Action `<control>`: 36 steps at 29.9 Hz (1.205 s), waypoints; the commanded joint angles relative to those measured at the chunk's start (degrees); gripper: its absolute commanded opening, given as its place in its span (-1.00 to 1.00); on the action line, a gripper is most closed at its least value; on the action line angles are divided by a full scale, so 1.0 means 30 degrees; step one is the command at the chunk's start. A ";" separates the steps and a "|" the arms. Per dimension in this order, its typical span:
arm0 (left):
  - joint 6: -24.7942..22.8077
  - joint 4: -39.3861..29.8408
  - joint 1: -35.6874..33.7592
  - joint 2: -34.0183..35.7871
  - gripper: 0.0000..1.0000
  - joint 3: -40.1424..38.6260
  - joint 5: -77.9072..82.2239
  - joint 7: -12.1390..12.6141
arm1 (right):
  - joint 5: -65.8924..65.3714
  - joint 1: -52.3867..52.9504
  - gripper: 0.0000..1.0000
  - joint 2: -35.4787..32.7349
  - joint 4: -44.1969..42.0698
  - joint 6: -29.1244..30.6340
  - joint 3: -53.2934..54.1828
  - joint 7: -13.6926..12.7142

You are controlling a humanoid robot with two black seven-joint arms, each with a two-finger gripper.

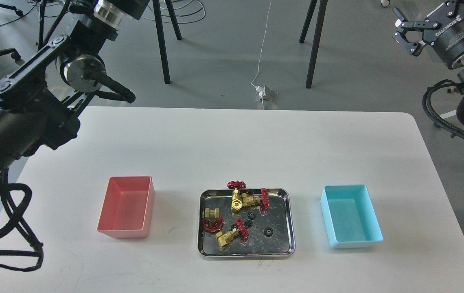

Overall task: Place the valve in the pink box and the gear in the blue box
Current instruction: 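Move the left gripper over the metal tray toward a brass valve, then lower the left gripper and grasp the brass valve with red handle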

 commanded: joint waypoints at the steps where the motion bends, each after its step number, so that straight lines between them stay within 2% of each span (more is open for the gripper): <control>1: 0.0010 -0.1905 -0.4263 0.2388 0.99 0.7572 0.3066 -0.0003 | 0.0001 0.0011 1.00 -0.0137 0.0210 -0.0002 0.0088 -0.0169; 4: 0.0259 -0.4277 -0.7953 0.3241 0.99 1.3374 0.7836 -0.0003 | 0.0001 0.0419 1.00 0.0184 0.0385 -0.0002 0.0117 -0.0169; 6: 0.1428 -0.5626 -1.0270 0.3097 0.99 1.7272 1.0566 -0.0003 | 0.0000 0.1326 1.00 0.0477 0.0562 -0.0002 0.0059 -0.0198; 9: 0.3447 -0.7969 -1.3113 0.0880 0.98 2.3160 1.3907 -0.0003 | -0.0029 0.2615 1.00 0.1850 0.0359 -0.2003 -0.0087 -0.0228; 12: 0.6257 -0.8271 -1.4060 -0.2168 0.98 2.7559 1.5789 -0.0003 | -0.0058 0.3467 1.00 0.2586 0.0007 -0.3414 -0.0233 -0.0228; 15: 0.8575 -0.7072 -1.3827 -0.4252 0.98 3.0408 1.5997 -0.0003 | -0.0117 0.3585 1.00 0.2763 -0.0637 -0.3651 -0.0584 -0.0257; 17: 0.9136 -0.6602 -1.2749 -0.4695 0.98 3.0911 1.6027 -0.0003 | -0.0117 0.3615 1.00 0.2764 -0.0960 -0.3681 -0.0703 -0.0257; 24: 0.9663 -0.4171 -0.9524 -0.4990 0.98 3.0826 1.6552 -0.0003 | -0.0117 0.3002 1.00 0.2734 -0.1050 -0.3623 -0.0761 -0.0257; 28: 1.0660 -0.3204 -0.8321 -0.5107 0.96 3.0825 1.6671 -0.0003 | -0.0117 0.2649 1.00 0.2705 -0.1049 -0.3622 -0.0732 -0.0257; 33: 1.0749 -0.1974 -0.7383 -0.5955 0.93 3.0329 1.6671 -0.0003 | -0.0117 0.2473 1.00 0.2763 -0.1049 -0.3622 -0.0761 -0.0257; 36: 1.0749 -0.1065 -0.6358 -0.6190 0.85 3.0122 1.6671 -0.0003 | -0.0117 0.2385 1.00 0.2764 -0.1020 -0.3622 -0.0732 -0.0257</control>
